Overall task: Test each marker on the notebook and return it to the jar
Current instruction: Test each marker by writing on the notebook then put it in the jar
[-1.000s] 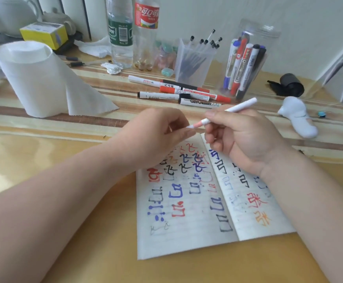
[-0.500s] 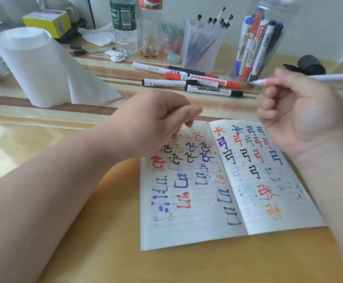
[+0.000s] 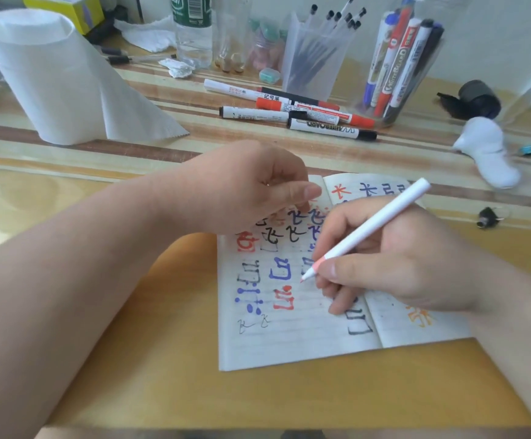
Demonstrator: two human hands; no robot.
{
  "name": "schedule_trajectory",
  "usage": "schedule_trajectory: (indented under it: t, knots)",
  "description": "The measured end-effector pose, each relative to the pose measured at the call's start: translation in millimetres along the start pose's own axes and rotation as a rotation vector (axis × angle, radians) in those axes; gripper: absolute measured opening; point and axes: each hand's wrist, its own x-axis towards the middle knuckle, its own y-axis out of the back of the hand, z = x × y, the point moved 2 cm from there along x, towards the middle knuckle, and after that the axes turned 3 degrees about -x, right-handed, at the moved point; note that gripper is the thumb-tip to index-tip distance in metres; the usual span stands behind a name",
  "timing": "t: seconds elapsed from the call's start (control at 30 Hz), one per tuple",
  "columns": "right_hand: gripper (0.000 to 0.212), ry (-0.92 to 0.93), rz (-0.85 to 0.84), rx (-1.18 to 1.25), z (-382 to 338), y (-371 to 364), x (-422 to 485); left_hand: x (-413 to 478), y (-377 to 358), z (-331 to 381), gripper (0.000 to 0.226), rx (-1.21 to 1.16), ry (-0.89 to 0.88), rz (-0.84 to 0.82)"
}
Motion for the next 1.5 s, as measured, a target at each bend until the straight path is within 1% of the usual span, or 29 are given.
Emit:
schedule_trajectory:
  t: [0.1, 0.2, 0.27, 0.5, 0.67, 0.83, 1.03, 1.13, 1.3, 1.5]
  knots:
    - [0.004, 0.023, 0.056, 0.012, 4.5, -3.3, -3.6, 0.5, -2.5, 1.1, 0.031, 0.004, -0.028, 0.034]
    - [0.004, 0.045, 0.079, 0.018, 5.8, -6.2, -2.7, -0.5, -5.0, 5.5, 0.03, -0.124, -0.072, 0.028]
    - [0.005, 0.05, 0.083, -0.006, 7.0, -6.7, -1.3, -0.3, -6.6, 7.0, 0.032, -0.157, -0.084, -0.006]
    - [0.004, 0.055, 0.103, -0.089, 7.7, -5.2, -1.9, 3.5, -5.6, 5.3, 0.031, -0.208, -0.011, -0.079]
    - [0.006, 0.05, 0.093, -0.126, 7.6, -7.1, -2.4, 3.4, -5.6, 5.8, 0.03, -0.199, -0.01, -0.07]
    - [0.005, 0.041, 0.121, -0.159, 8.3, -7.7, -1.4, 3.2, -5.8, 4.9, 0.03, -0.186, -0.009, -0.069]
    - [0.003, 0.039, 0.061, -0.161, 6.5, -6.7, -2.2, 3.4, -5.3, 2.4, 0.031, -0.165, 0.0, -0.066]
    - [0.004, 0.047, 0.07, -0.181, 7.3, -6.2, -1.0, 3.5, -6.2, 2.1, 0.029, -0.169, 0.002, -0.066]
    - [0.003, 0.042, 0.112, -0.081, 9.9, -4.1, -0.3, 4.3, -7.0, 1.4, 0.028, -0.165, 0.01, -0.061]
    - [0.003, 0.037, 0.134, -0.197, 8.9, -7.1, 0.4, 4.1, -6.7, 1.0, 0.027, -0.17, 0.001, -0.058]
